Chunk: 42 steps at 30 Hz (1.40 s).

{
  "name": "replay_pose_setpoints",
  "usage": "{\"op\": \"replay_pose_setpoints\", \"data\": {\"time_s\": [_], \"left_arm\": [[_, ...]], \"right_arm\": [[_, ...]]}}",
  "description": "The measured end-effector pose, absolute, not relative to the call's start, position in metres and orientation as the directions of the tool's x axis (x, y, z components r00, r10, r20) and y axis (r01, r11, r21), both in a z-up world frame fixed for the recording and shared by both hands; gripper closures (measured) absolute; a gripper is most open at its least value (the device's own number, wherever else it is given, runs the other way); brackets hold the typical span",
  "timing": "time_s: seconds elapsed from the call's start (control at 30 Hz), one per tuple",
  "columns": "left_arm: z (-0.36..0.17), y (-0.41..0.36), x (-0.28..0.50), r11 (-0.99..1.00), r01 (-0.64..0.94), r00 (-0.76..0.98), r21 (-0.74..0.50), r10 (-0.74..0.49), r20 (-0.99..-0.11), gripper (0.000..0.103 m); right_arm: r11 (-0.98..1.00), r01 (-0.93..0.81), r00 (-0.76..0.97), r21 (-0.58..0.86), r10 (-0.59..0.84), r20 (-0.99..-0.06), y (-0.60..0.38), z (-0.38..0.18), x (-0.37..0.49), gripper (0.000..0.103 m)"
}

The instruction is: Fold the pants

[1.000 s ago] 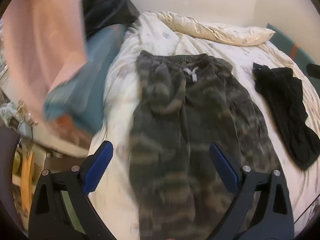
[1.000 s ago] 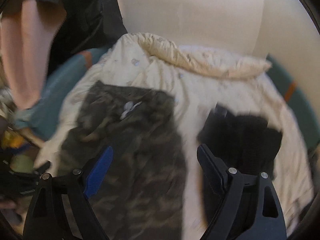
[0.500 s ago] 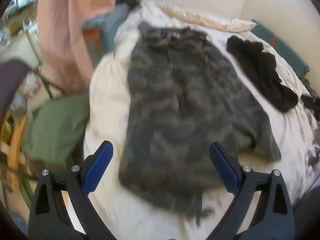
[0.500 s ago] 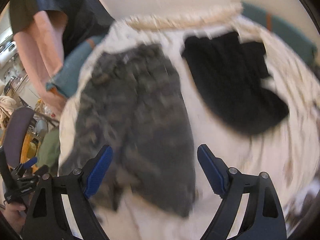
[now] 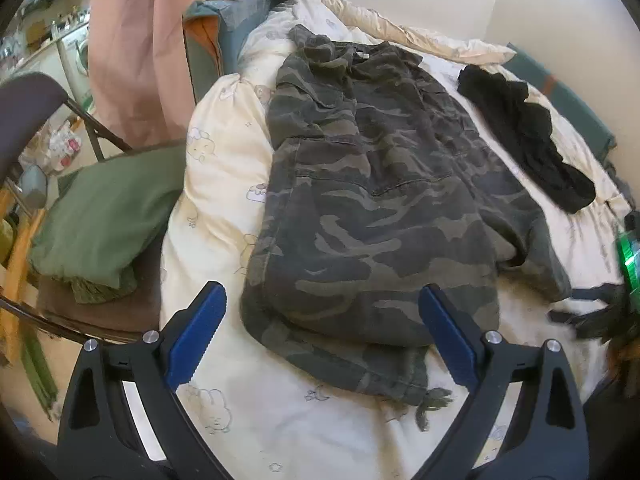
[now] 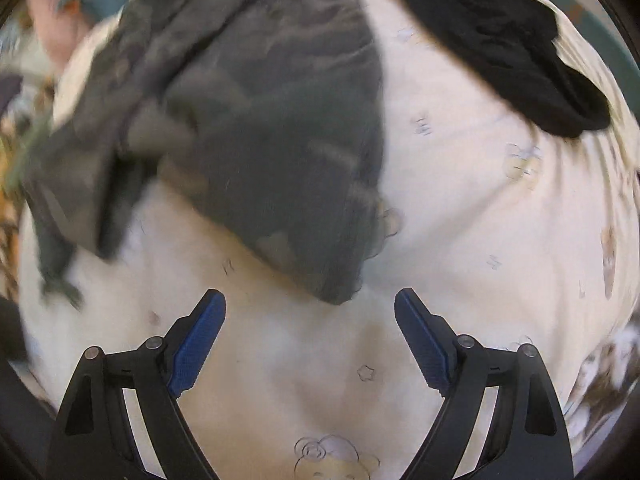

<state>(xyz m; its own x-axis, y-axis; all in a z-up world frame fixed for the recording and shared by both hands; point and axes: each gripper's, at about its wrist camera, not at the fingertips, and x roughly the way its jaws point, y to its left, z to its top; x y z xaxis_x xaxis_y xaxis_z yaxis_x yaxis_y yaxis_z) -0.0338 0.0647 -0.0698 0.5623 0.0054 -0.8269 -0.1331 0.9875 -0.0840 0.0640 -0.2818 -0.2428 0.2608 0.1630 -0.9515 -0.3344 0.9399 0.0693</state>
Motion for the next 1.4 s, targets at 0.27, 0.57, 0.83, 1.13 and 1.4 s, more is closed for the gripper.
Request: {"op": "replay_pose_setpoints", "data": {"time_s": [0.27, 0.57, 0.83, 1.13, 1.4], "left_arm": [[-0.075, 0.072, -0.026, 0.98, -0.176, 0.539, -0.096, 0.014, -0.842, 0.007], [-0.079, 0.089, -0.026, 0.963, -0.256, 0.518, -0.09, 0.058, -0.853, 0.008], [-0.073, 0.086, -0.026, 0.965, -0.249, 0.536, -0.082, 0.066, -0.842, 0.007], [-0.074, 0.099, -0.029, 0.958, -0.278, 0.522, -0.075, 0.086, -0.849, 0.007], [-0.085, 0.111, -0.03, 0.946, -0.314, 0.488, -0.082, 0.086, -0.869, 0.008]], "right_arm": [[0.958, -0.287, 0.366, 0.001, 0.111, -0.924, -0.267, -0.252, 0.084, 0.083], [0.902, -0.319, 0.425, 0.292, 0.411, -0.806, -0.303, -0.135, 0.039, 0.093], [0.871, -0.231, 0.467, 0.435, 0.491, -0.736, -0.368, -0.043, 0.026, 0.093], [0.966, 0.113, 0.229, 0.233, 0.203, -0.952, -0.406, -0.2, 0.076, 0.088], [0.99, -0.048, 0.351, -0.132, -0.107, -0.93, -0.375, -0.157, 0.063, 0.056]]}}
